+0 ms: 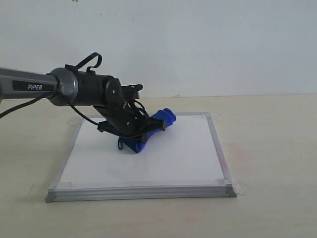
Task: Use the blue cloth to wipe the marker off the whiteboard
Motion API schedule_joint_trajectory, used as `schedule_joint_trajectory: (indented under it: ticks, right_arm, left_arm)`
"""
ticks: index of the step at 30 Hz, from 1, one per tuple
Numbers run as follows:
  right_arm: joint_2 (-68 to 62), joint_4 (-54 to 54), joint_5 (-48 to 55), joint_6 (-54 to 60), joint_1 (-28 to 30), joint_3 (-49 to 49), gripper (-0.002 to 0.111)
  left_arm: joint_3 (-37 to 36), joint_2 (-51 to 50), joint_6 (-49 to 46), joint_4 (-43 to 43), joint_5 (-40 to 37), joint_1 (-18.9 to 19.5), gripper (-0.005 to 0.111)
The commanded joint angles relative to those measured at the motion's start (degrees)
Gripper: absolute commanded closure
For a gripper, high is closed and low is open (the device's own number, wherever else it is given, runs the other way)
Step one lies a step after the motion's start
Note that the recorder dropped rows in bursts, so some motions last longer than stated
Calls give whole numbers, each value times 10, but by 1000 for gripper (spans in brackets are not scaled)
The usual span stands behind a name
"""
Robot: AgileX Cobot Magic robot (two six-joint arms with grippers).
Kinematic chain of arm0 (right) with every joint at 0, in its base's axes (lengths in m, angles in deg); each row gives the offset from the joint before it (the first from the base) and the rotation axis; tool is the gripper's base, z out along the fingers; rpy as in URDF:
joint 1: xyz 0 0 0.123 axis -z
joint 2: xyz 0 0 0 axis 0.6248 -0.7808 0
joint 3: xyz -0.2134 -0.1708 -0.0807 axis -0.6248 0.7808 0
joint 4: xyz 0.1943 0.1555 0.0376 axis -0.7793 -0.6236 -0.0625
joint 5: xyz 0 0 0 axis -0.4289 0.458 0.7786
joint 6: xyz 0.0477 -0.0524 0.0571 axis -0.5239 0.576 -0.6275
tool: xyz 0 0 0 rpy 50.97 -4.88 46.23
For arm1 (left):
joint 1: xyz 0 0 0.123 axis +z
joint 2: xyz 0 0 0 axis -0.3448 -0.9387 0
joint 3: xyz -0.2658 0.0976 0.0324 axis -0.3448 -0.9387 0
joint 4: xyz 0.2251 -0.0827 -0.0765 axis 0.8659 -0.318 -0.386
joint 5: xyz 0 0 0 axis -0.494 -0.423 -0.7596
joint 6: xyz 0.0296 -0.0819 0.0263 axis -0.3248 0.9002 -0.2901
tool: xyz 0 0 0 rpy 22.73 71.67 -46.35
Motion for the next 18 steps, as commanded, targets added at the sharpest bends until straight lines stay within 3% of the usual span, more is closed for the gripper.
schedule_joint_trajectory:
  ticks: [1,4,9,18]
  right_arm:
    - [2,1,-4,0,1,-1,108]
    - [2,1,-4,0,1,-1,108]
    - [2,1,-4,0,1,-1,108]
    - [2,1,-5,0,1,-1,108]
  left_arm:
    - [-3,-4,-92,-89,-39,-28,103]
    - [-3,-4,-127,-127,-40,-56,103]
    - [-3,-4,-131,-92,7,-69,103]
    - [-3,-4,21,-74,37,-20,103]
